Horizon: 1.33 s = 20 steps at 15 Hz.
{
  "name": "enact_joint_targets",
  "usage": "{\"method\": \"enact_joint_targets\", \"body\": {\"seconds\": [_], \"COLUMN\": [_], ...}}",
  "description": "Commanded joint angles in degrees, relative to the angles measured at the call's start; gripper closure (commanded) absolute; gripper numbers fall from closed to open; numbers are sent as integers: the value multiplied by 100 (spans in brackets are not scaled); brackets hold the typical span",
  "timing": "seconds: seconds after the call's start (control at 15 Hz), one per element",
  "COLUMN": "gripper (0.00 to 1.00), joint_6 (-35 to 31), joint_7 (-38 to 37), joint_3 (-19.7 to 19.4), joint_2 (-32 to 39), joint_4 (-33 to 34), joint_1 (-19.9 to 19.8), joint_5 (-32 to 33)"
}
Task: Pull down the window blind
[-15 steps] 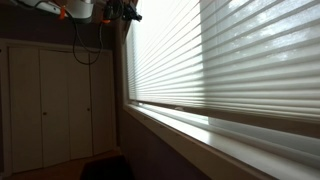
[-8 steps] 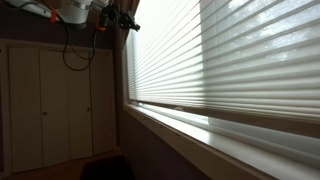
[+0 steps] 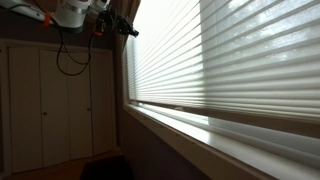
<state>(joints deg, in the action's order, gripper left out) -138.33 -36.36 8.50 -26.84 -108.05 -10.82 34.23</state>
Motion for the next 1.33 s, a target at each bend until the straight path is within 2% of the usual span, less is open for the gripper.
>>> {"method": "enact_joint_targets", "body": {"seconds": [0.0, 0.07, 0.13, 0.53, 0.87, 1.27], "gripper": [86, 86, 96, 96, 96, 96], "joint_6": [2, 2, 2, 152, 235, 507], "joint_7": [41, 41, 41, 288, 384, 534], "joint_3": [48, 48, 48, 72, 40, -60], "joint_2": [10, 10, 10, 810, 1328, 1461], "joint_4": [25, 25, 24, 297, 211, -52], "joint_1": [-68, -68, -68, 22, 70, 293], "joint_5": [-56, -56, -56, -129, 145, 178]}}
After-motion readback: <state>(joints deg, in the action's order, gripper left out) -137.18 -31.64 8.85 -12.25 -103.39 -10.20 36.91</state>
